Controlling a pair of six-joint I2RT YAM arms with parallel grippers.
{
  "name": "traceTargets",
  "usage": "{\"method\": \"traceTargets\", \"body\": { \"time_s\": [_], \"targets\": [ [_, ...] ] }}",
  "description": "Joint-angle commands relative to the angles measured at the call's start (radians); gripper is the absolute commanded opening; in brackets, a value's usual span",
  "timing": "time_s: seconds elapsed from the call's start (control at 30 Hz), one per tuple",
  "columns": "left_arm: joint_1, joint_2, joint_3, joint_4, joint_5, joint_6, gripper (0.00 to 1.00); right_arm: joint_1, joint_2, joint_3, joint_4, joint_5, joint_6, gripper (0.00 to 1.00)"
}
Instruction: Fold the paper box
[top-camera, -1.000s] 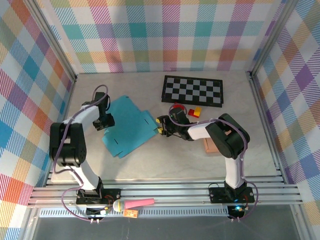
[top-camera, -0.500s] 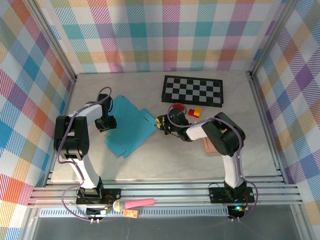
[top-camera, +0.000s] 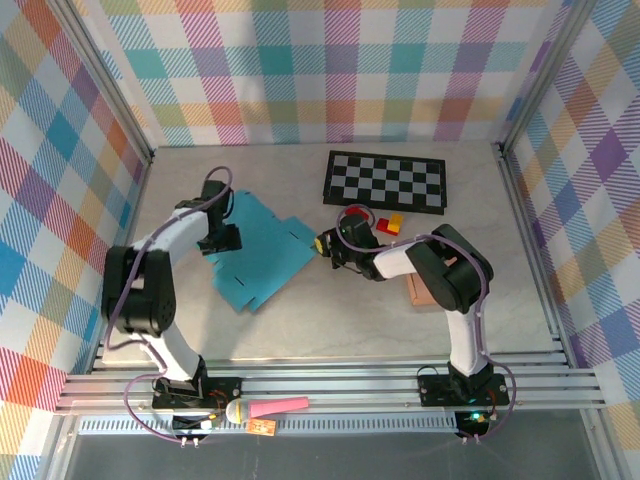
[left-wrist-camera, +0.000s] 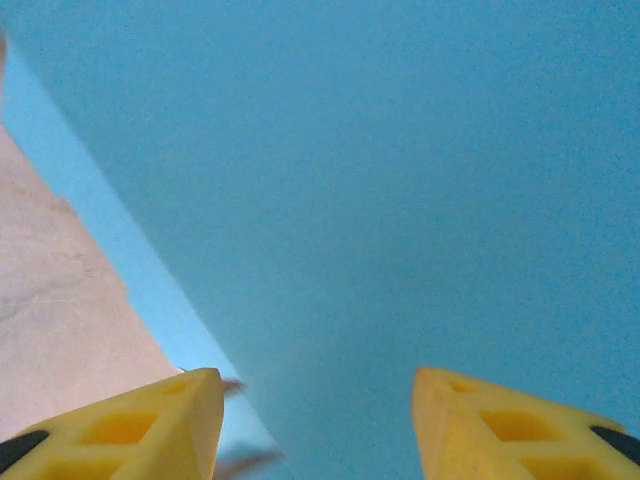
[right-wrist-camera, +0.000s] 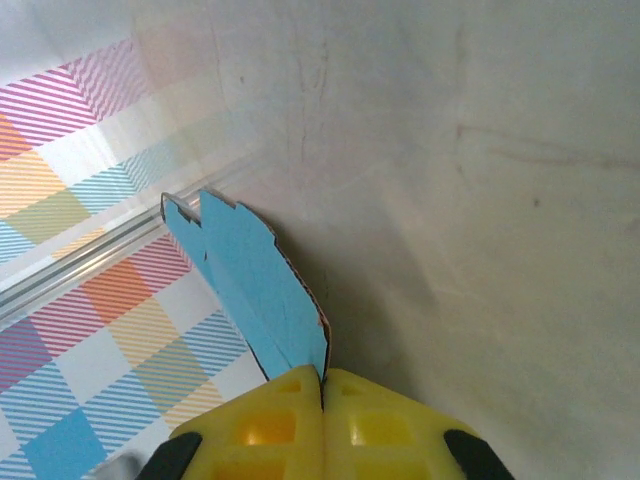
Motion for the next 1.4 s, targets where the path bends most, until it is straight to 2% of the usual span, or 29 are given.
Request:
{"method": "traceTargets", "body": {
  "time_s": [0.0, 0.17, 0.3, 0.33, 0.4, 0.47, 0.53, 0.6, 0.67, 0.8, 0.9, 1.03, 1.13, 1.2, 1.37],
  "targets": [
    [-0.157, -0.197, -0.032, 0.089, -0.021, 0.086, 0.53, -0.002, -0.097, 0.064, -0.194, 0.01, -0.001, 0.0],
    [-0.424, -0.377, -0.106, 0.139, -0.105, 0.184, 0.52, -0.003, -0.193, 0.185, -0.567, -0.004, 0.026, 0.0],
    [-0.607, -0.493, -0.176, 0.092, -0.183, 0.244, 0.54, -0.01, -0.221, 0.229, -0.66, -0.034, 0.052, 0.0],
    [-0.646, -0.508, -0.19, 0.072, -0.224, 0.245, 0.54, -0.014, -0.227, 0.232, -0.673, -0.041, 0.06, 0.0],
    [-0.719, -0.517, -0.208, 0.005, -0.385, 0.219, 0.55, -0.019, -0.243, 0.251, -0.708, -0.047, 0.06, 0.0],
    [-0.756, -0.518, -0.22, -0.028, -0.477, 0.199, 0.56, -0.025, -0.257, 0.279, -0.763, -0.052, 0.049, 0.0],
    [-0.775, -0.52, -0.23, -0.028, -0.494, 0.202, 0.57, -0.033, -0.274, 0.301, -0.806, -0.048, 0.041, 0.0],
    [-0.792, -0.509, -0.23, -0.03, -0.498, 0.205, 0.64, -0.041, -0.288, 0.313, -0.833, -0.048, 0.034, 0.0],
    [-0.815, -0.497, -0.226, -0.035, -0.503, 0.204, 0.65, -0.051, -0.299, 0.317, -0.851, -0.048, 0.028, 0.0],
    [-0.863, -0.476, -0.235, -0.046, -0.533, 0.206, 0.65, -0.067, -0.326, 0.319, -0.879, -0.052, 0.025, 0.0],
    [-0.865, -0.44, -0.219, -0.09, -0.601, 0.184, 0.63, -0.083, -0.341, 0.322, -0.915, -0.065, 0.021, 0.0],
    [-0.873, -0.444, -0.225, -0.079, -0.603, 0.211, 0.6, -0.106, -0.366, 0.316, -0.935, -0.073, 0.016, 0.0],
    [-0.873, -0.434, -0.229, -0.085, -0.643, 0.22, 0.57, -0.122, -0.38, 0.322, -0.956, -0.088, 0.013, 0.0],
    [-0.873, -0.422, -0.212, -0.098, -0.677, 0.223, 0.51, -0.126, -0.387, 0.331, -0.983, -0.095, 0.006, 0.0],
    [-0.873, -0.424, -0.171, -0.103, -0.681, 0.264, 0.15, -0.132, -0.398, 0.353, -1.031, -0.112, -0.017, 0.0]
  ]
}}
